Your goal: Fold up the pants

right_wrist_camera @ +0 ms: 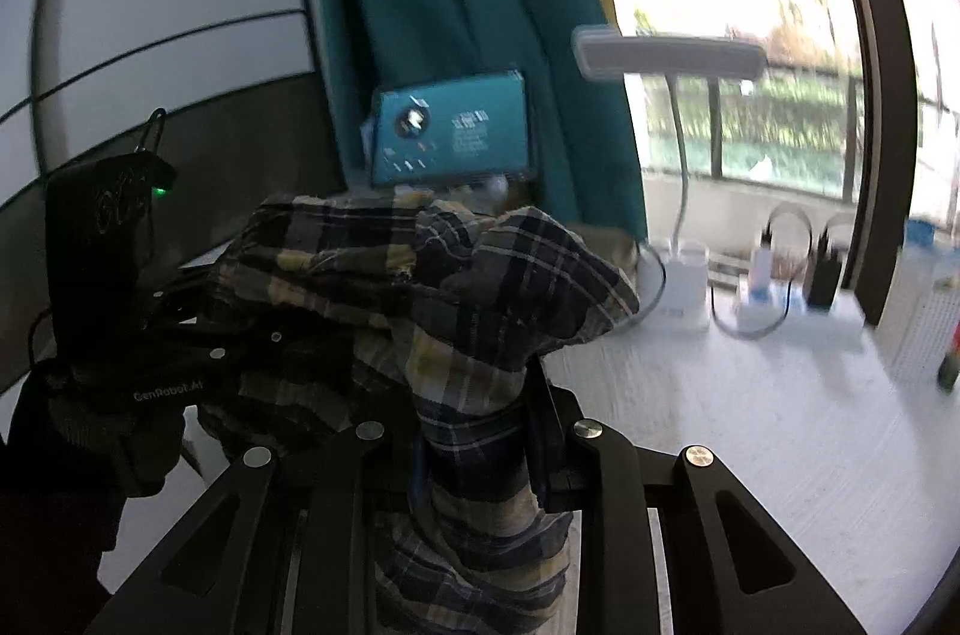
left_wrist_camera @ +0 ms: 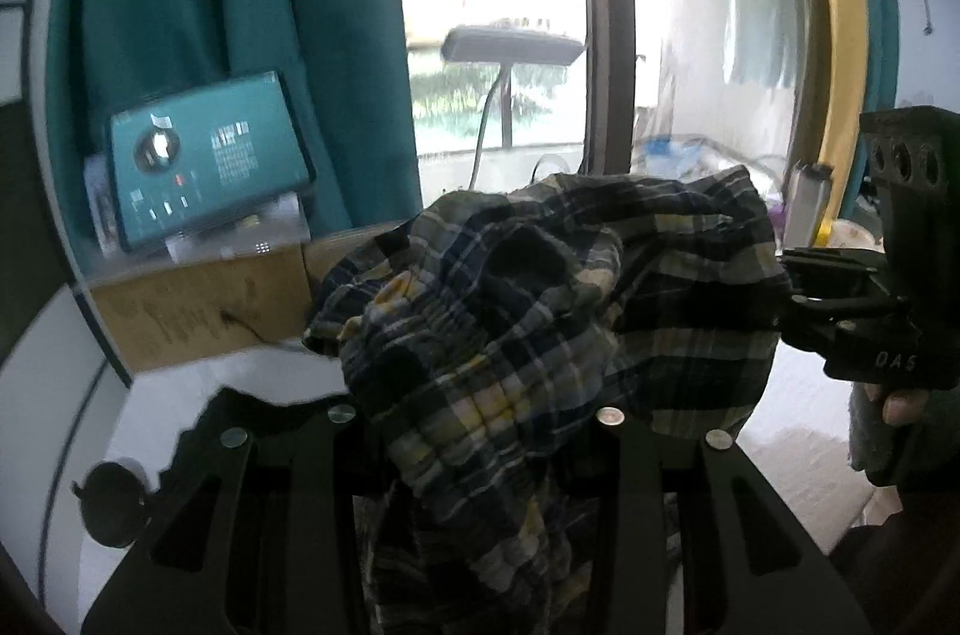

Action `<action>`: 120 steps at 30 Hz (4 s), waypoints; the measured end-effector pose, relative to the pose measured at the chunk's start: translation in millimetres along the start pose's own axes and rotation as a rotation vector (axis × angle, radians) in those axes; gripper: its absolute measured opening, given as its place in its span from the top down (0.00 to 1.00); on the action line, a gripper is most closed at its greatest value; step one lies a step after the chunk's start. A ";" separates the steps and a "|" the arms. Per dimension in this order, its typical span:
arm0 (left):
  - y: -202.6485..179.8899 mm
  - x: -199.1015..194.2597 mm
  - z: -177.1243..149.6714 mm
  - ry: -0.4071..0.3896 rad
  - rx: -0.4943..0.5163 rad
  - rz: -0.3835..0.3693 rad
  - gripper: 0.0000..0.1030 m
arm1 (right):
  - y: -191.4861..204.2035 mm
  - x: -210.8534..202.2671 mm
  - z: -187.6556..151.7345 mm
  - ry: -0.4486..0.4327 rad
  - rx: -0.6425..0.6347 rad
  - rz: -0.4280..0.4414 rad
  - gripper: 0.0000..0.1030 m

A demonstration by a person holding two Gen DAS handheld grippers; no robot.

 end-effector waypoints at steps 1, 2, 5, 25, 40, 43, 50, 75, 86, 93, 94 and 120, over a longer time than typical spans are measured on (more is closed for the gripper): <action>2.3 7.9 -4.1 0.016 -0.007 -0.003 0.64 | -4.6 4.4 -3.9 0.011 0.011 -0.004 0.75; 3.5 13.7 -8.0 0.032 -0.011 -0.002 0.64 | -10.1 11.8 -8.4 0.026 0.024 -0.008 0.75; 9.8 32.9 -16.3 0.079 -0.026 -0.003 0.64 | -25.5 32.6 -21.4 0.069 0.058 -0.015 0.75; 69.9 104.1 -75.1 0.344 -0.161 0.100 0.58 | -97.5 141.1 -80.5 0.298 0.208 -0.055 0.74; 100.6 88.2 -77.1 0.313 -0.250 0.210 0.32 | -108.9 145.9 -85.3 0.332 0.198 -0.143 0.42; 104.2 74.1 -65.1 0.249 -0.240 0.248 0.32 | -109.1 141.0 -85.2 0.333 0.199 -0.160 0.42; 94.5 47.5 -41.5 0.140 -0.200 0.224 0.32 | -103.1 123.3 -80.9 0.310 0.197 -0.180 0.42; 71.5 51.8 -95.7 0.317 -0.140 0.206 0.32 | -71.0 101.3 -100.2 0.359 0.181 -0.121 0.40; 75.9 46.1 -102.1 0.320 -0.127 0.245 0.32 | -75.5 94.7 -108.3 0.375 0.175 -0.142 0.39; 65.4 29.1 -85.6 0.257 -0.133 0.236 0.32 | -75.2 81.2 -108.5 0.365 0.174 -0.163 0.39; 62.6 26.3 -82.7 0.244 -0.132 0.226 0.32 | -74.4 78.8 -108.0 0.361 0.174 -0.163 0.39; 49.2 1.7 -127.7 0.328 -0.167 0.223 0.32 | -46.5 37.5 -129.3 0.363 0.138 -0.193 0.38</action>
Point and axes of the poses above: each gripper's, at about its wrist camera, not at the fingertips, and x roughly the way its jaws point, y to its left, z to its top, the point moved 3 cm from there along x, roughly the way its jaws point, and after that the axes turned 12 degrees about -y, right-handed, at the moved point
